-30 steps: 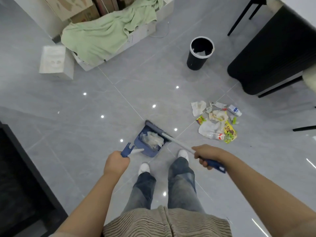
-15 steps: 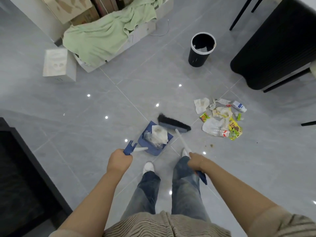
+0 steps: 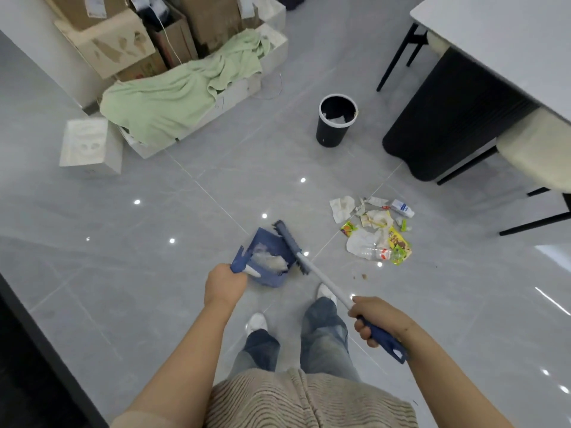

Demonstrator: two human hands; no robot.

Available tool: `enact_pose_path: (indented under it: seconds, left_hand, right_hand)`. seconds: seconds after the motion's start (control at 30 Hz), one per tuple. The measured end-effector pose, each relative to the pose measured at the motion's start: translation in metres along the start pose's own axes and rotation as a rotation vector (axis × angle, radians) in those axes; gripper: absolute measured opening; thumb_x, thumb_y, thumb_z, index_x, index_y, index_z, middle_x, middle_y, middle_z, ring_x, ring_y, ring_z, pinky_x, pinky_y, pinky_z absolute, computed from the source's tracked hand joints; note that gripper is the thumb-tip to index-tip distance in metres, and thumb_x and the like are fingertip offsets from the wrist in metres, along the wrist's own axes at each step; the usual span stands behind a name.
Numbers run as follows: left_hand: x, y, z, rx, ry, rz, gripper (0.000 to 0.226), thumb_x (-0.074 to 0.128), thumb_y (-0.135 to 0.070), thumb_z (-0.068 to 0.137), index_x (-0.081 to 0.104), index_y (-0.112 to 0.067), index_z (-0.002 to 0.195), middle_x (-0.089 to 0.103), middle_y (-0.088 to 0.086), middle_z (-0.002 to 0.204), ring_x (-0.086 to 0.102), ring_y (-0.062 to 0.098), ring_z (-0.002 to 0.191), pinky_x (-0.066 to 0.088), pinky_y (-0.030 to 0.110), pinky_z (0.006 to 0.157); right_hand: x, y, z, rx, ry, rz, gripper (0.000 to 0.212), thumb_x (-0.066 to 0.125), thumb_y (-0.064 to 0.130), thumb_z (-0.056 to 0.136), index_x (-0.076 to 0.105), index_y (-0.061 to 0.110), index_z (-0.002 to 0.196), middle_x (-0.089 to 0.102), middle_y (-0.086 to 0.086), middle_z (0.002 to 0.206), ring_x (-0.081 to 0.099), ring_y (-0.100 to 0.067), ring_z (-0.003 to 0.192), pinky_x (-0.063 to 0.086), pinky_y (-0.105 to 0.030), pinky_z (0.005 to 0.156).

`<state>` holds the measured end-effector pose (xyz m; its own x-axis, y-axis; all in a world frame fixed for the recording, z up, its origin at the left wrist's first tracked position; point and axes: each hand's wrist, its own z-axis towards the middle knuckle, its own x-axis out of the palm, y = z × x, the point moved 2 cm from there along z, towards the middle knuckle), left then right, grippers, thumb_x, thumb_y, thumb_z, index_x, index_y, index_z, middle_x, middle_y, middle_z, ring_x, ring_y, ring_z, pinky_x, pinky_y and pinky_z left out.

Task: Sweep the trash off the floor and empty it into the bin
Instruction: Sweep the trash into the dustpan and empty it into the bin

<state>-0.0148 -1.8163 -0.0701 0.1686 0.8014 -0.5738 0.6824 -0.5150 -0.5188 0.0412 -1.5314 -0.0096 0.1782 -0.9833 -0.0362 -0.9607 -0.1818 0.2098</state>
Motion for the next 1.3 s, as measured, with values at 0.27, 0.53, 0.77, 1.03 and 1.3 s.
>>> enact_pose_path:
  seconds: [0.27, 0.53, 0.77, 1.03, 1.3]
  left_hand:
    - [-0.015, -0.034, -0.010, -0.013, -0.062, -0.270, 0.032, 0.052, 0.004, 0.078, 0.039, -0.009, 0.052, 0.038, 0.005, 0.052, 0.033, 0.021, 0.051, 0.025, 0.025, 0.052]
    - [0.003, -0.114, -0.001, -0.036, -0.029, -0.593, 0.028, 0.063, -0.008, 0.084, 0.047, -0.012, 0.062, 0.037, 0.004, 0.057, 0.030, 0.017, 0.046, 0.024, 0.023, 0.046]
    - [0.034, -0.218, -0.004, -0.047, -0.030, -0.832, 0.029, 0.070, -0.020, 0.086, 0.048, -0.015, 0.068, 0.031, -0.005, 0.044, 0.025, 0.005, 0.030, 0.019, 0.014, 0.034]
    - [0.067, -0.310, 0.005, -0.007, -0.025, -0.935, 0.030, 0.069, -0.038, 0.085, 0.056, -0.012, 0.077, 0.030, -0.007, 0.045, 0.023, 0.005, 0.035, 0.020, 0.017, 0.034]
    - [0.083, -0.398, 0.067, 0.076, 0.060, -0.940, 0.028, 0.068, -0.035, 0.086, 0.053, -0.012, 0.079, 0.033, -0.006, 0.046, 0.025, 0.005, 0.035, 0.021, 0.018, 0.034]
  right_hand:
    - [-0.002, 0.006, -0.022, -0.141, -0.089, 0.342, 0.010, 0.044, 0.009, 0.093, 0.041, 0.014, 0.085, 0.040, -0.003, 0.051, 0.034, -0.011, 0.033, 0.027, -0.016, 0.035]
    - [-0.050, 0.056, -0.029, -0.217, -0.084, 0.611, 0.012, 0.043, 0.010, 0.096, 0.042, 0.014, 0.085, 0.042, -0.001, 0.048, 0.036, -0.007, 0.027, 0.029, -0.013, 0.031]
    - [-0.138, 0.101, -0.023, -0.223, -0.030, 0.637, 0.009, 0.045, 0.004, 0.095, 0.039, 0.011, 0.097, 0.041, 0.003, 0.040, 0.036, -0.005, 0.026, 0.030, -0.013, 0.030]
    - [-0.206, 0.148, -0.011, -0.193, -0.039, 0.661, 0.008, 0.045, 0.000, 0.093, 0.043, 0.007, 0.088, 0.041, 0.001, 0.042, 0.037, -0.006, 0.027, 0.030, -0.013, 0.029]
    - [-0.240, 0.223, 0.010, -0.180, -0.053, 0.743, 0.011, 0.044, 0.001, 0.093, 0.045, 0.008, 0.085, 0.041, 0.002, 0.041, 0.038, -0.005, 0.026, 0.029, -0.014, 0.029]
